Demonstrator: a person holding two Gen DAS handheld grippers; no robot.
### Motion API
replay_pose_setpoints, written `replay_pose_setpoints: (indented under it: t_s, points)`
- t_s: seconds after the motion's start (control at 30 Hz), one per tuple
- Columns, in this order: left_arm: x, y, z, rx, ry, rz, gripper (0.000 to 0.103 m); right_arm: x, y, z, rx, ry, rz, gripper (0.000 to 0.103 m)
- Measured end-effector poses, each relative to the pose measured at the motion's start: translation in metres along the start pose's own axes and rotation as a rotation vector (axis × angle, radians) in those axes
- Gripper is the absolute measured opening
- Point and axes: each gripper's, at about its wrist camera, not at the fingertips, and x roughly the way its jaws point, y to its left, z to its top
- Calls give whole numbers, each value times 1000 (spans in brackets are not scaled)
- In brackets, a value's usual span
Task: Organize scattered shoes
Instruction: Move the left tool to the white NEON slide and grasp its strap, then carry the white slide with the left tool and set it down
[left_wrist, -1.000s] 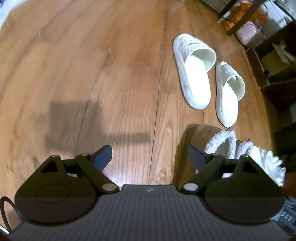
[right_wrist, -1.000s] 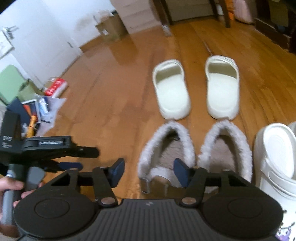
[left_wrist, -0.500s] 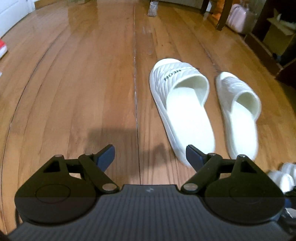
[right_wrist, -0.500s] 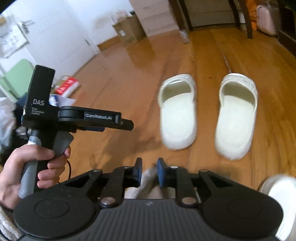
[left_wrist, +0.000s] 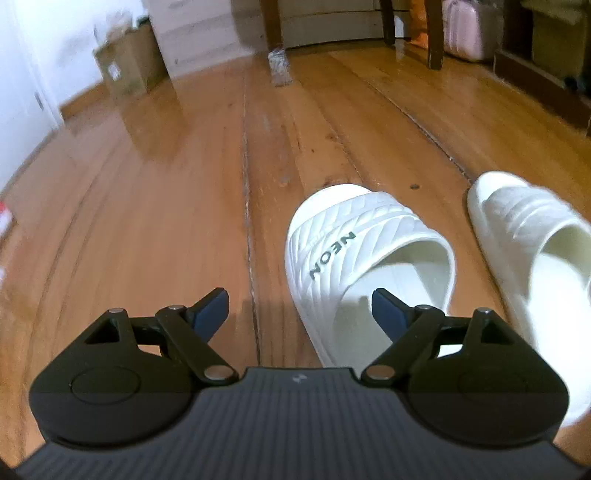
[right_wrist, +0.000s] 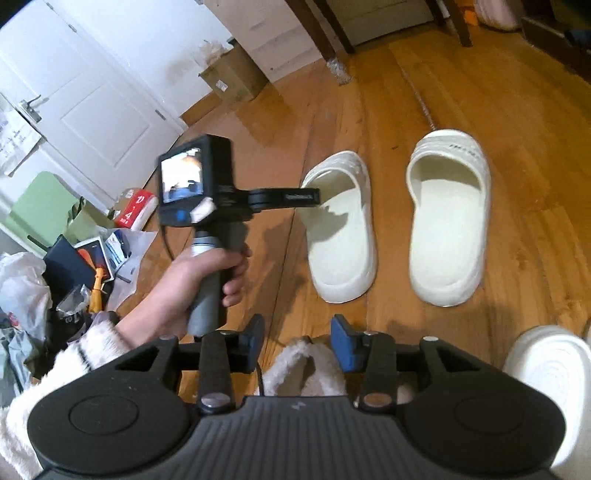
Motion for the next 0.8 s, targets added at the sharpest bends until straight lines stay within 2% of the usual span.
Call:
replay_pose_setpoints:
  t_s: [0.03,0.07,0.1,0.13,0.17,0.27,0.43,0.53,0.63,0.8]
  points:
    - [1,-3,0,11,-12,33,80,-3,0,-1,-3,-8,-6,43]
    - [0,-7,0,24,-38,61,66,-4,-1,0,-2,-12,-8,43]
    - [-1,-12,1,44,-61,80,44,-7,-2,-1,6,-17,0,43]
    - [-1,-14,2,54,-60,78,35,-10,-5,-2,24,-26,18,48]
    - [0,-17,4,58,-46,73,14,-14,-7,-3,44,-36,39,57]
    - [2,-23,4,77,-41,99,10,-25,-18,-11,115,-72,93,60]
    - [-2,-14,0,44,-44,120,9,-17,-19,-19,132,-53,91,60]
    - [-13,14,-4,-55,18,95,9,-12,-20,-26,145,-37,89,60]
    - [-28,38,-13,-128,48,54,10,-6,-20,-32,158,-20,86,60]
    - [-90,86,-59,-194,91,-3,11,4,-21,-43,179,7,82,60]
